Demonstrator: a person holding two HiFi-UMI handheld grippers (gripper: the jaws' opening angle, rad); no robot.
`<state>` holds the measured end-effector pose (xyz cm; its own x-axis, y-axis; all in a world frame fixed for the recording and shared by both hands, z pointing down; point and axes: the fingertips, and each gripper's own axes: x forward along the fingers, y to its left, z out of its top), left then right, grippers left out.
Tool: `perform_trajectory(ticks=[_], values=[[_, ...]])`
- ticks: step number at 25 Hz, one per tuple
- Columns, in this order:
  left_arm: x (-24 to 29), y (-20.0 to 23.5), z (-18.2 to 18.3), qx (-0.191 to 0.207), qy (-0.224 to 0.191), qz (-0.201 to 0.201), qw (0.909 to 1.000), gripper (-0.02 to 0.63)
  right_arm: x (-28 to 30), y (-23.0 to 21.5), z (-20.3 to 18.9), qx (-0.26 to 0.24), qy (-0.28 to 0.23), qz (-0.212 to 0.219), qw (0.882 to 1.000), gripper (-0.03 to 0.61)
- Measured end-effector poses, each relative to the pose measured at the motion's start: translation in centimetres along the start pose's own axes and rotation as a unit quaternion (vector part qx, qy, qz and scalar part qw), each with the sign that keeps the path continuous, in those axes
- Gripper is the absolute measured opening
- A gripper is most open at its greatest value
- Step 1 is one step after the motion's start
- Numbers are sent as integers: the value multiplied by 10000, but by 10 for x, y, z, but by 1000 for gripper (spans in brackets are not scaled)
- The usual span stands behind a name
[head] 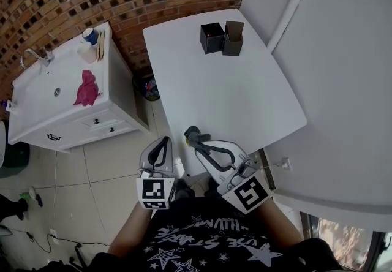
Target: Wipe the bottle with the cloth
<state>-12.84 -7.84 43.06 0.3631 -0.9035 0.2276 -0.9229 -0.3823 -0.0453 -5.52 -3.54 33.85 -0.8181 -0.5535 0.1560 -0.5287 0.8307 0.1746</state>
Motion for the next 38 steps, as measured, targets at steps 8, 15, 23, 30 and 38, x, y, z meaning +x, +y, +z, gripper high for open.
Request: perform_trajectory(ticks=[8,15,23,30,38], values=[[1,14,-4,20,67,163,9998,5,4,37,-50,-403,564,747,9948,37],[2,6,-8,61,130,68,9999,5,17,31,-81,-377,752,788,9933,37],[4,12,-5,118,142,136,9997,5,23,35,-95,-205,859,1035,9907,37],[6,19,-5,114,236,207,9994,5,31,38,-124,-24,1178,1144,9864,37],[5,20,-10,107,295,273,9991,5,36,36,-160,338,1457,1153,9820,37]])
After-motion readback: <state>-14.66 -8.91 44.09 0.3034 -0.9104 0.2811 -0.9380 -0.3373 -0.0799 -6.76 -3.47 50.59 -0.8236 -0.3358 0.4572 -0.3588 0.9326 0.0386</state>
